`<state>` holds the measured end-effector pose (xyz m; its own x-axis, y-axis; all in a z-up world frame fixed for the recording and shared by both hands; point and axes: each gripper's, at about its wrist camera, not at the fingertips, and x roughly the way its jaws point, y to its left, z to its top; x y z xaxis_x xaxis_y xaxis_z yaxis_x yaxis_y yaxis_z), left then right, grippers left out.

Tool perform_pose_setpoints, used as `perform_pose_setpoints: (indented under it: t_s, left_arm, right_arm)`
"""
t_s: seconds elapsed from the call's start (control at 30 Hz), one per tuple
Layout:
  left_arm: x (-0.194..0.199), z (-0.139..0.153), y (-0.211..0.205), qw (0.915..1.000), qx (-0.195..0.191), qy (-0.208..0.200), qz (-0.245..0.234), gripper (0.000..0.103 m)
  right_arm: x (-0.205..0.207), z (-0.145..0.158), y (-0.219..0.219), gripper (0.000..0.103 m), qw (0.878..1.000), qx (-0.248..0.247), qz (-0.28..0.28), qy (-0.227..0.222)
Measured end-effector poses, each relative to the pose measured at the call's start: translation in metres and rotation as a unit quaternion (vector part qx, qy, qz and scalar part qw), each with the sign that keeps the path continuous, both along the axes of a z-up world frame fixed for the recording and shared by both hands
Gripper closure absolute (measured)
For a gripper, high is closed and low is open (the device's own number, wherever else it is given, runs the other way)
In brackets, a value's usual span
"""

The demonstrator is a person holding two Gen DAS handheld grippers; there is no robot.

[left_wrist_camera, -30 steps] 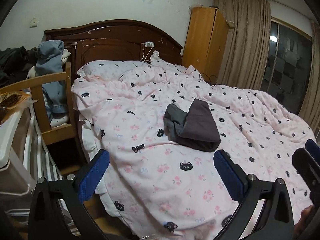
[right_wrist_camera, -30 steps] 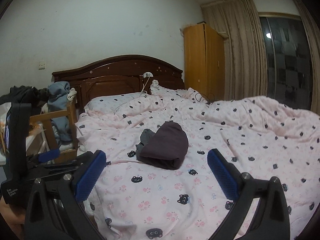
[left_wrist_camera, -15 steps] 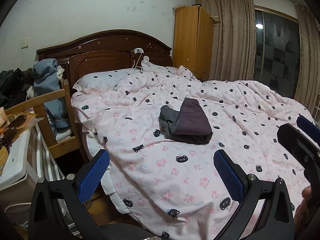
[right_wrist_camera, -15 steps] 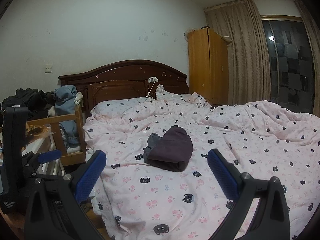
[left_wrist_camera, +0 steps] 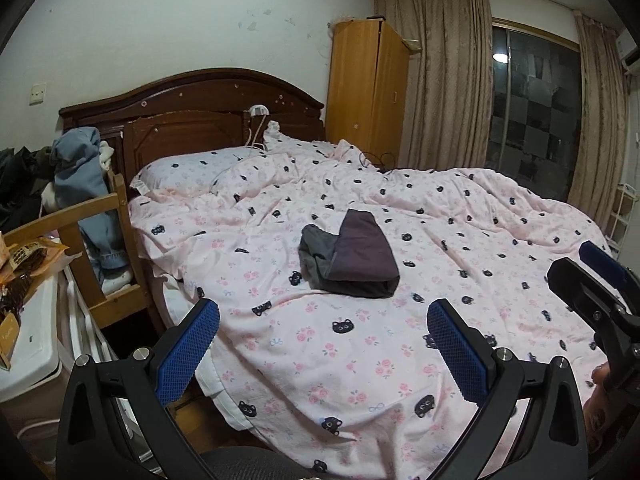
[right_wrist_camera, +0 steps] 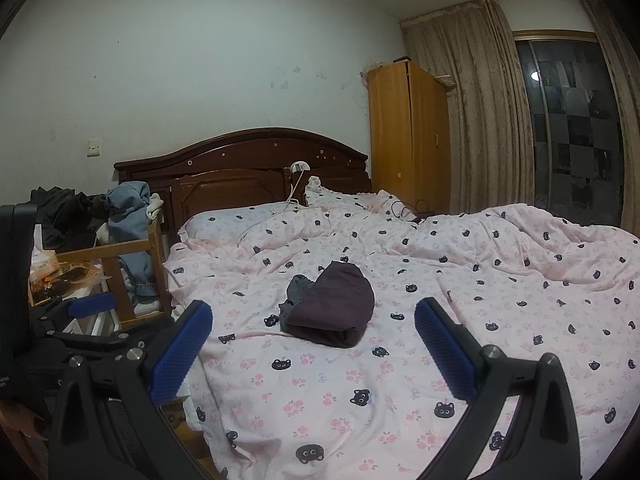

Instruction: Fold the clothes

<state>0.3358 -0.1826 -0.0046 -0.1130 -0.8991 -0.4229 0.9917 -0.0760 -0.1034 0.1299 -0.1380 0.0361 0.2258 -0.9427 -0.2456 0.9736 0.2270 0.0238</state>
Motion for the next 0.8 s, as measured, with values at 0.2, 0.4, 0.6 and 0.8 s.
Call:
perform_pose_setpoints:
  t_s: [0.2,0.4,0.6,0.8]
  left_arm:
    - [-0.003,0.010,0.005,0.9998,-0.002,0.005,-0.018,0.001]
    - [-0.011,0.012,0.008,0.9995,0.006,0.002,-0.030,0.000]
    - [-0.018,0.013,0.012,0.9994,0.006,-0.008,-0.033,0.000]
    - [-0.021,0.014,0.012,0.9993,0.010,-0.009,-0.034,0.000]
  right_arm:
    - [-0.014,0.004,0.001,0.000,1.000,0.020,0.001,-0.009]
    - [-0.025,0.006,0.002,0.000,0.999,0.034,-0.003,-0.020]
    - [-0.030,0.008,0.004,0.000,0.999,0.041,-0.005,-0.021]
    - [-0.031,0.007,0.004,0.000,0.999,0.046,-0.004,-0.022]
